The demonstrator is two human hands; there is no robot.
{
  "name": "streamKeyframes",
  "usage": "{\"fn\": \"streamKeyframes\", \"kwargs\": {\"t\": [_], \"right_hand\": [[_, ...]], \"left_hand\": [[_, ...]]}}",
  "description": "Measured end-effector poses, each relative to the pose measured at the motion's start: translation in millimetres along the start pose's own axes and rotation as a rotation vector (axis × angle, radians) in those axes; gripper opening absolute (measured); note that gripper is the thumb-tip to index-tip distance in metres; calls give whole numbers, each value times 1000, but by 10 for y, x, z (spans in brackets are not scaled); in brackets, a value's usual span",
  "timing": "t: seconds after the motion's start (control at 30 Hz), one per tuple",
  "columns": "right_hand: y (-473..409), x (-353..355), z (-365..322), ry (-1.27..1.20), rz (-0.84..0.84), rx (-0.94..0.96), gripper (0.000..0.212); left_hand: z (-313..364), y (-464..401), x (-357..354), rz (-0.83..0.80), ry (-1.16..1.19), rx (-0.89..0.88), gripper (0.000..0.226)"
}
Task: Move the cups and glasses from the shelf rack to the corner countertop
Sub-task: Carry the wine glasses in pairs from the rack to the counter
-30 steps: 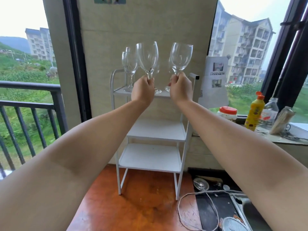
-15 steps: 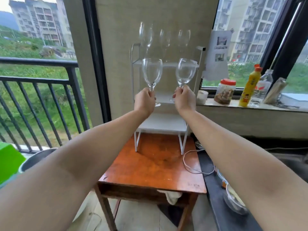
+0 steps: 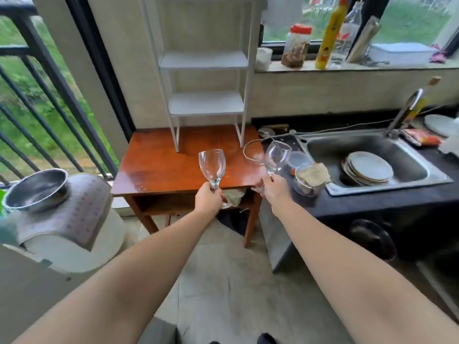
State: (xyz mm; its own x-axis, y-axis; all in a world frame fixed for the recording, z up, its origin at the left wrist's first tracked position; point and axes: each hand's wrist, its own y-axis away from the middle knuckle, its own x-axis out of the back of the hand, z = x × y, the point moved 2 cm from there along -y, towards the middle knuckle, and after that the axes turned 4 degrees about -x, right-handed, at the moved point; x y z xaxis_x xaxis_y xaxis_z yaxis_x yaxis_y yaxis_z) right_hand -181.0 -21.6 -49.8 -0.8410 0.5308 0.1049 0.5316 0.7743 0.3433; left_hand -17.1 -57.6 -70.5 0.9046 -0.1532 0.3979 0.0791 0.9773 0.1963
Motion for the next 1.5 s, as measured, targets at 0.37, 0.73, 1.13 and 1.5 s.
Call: {"fn": "streamKeyframes", "kwargs": {"t": [0.37,0.73,1.13,1.5], "right_hand": [[924,1781,1554,15,270,-213,26],[2464,4275,2485,146,609,-378,30],[3127,5727,3070,-33,918,-583,31],[2989,7481,2997,-108,1141,-603,31]], "left_hand": [[-450,1251,-1534,-411,139,145,25],[-301,3191,-3494,-880,-82,20,23],[313,4223,-5184,-1203,-358,-264,20],[1127,4888,-7137,-1460,-492,-463,17]]}}
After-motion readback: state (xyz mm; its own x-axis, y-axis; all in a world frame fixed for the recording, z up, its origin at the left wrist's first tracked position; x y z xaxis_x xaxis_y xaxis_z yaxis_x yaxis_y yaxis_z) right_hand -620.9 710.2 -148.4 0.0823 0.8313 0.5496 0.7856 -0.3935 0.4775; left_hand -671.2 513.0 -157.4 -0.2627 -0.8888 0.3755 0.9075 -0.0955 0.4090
